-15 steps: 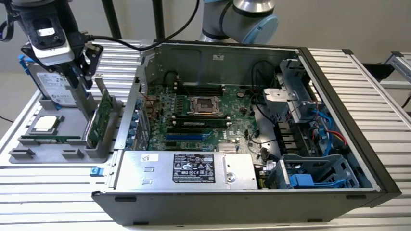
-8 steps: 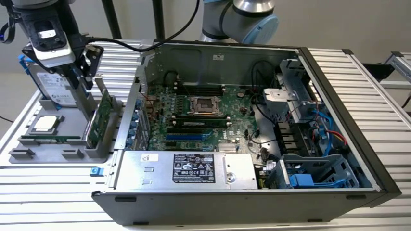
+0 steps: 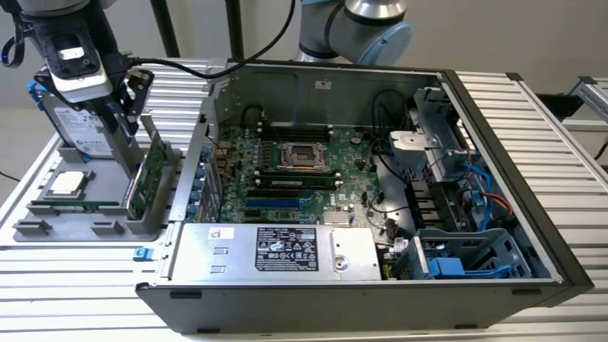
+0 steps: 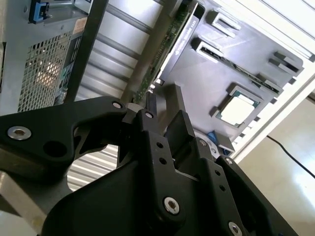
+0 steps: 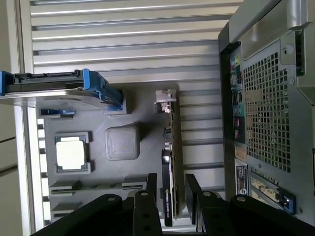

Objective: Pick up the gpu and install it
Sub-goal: 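Pick up the gpu and move the gpu toward the slot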

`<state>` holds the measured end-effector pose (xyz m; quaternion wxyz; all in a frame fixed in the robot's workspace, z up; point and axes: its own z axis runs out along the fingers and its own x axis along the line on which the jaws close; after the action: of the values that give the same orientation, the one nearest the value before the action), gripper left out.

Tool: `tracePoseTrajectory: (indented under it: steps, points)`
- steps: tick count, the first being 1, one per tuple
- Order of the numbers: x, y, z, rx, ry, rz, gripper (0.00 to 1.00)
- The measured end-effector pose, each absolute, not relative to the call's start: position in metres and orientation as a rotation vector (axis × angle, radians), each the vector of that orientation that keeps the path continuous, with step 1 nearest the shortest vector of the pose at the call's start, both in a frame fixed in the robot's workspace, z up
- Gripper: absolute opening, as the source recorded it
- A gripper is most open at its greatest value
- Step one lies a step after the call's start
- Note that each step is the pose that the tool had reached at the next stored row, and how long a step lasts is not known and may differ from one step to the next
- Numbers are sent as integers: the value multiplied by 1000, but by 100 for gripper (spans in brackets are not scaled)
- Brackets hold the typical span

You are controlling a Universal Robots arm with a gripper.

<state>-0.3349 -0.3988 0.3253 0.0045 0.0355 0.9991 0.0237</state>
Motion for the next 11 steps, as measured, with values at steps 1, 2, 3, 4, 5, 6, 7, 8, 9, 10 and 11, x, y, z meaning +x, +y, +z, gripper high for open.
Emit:
tracePoseTrajectory:
  steps: [1,2,3,4,5,6,7,8,9,10,11]
  points:
    - [-335,-399,325,111,3130,74,100]
    - [-335,-399,324,111,3130,74,100]
    - [-335,-399,324,111,3130,74,100]
    - [-335,-399,324,111,3130,74,100]
    - [-335,-399,323,111,3130,74,100]
    - [-335,-399,323,111,3130,74,100]
    - [-335,-399,323,111,3130,74,100]
    - [-335,-399,322,111,3130,74,100]
    - [-335,-399,322,111,3130,74,100]
    - [-335,-399,321,111,3130,74,100]
    - [-335,-399,321,111,3130,74,100]
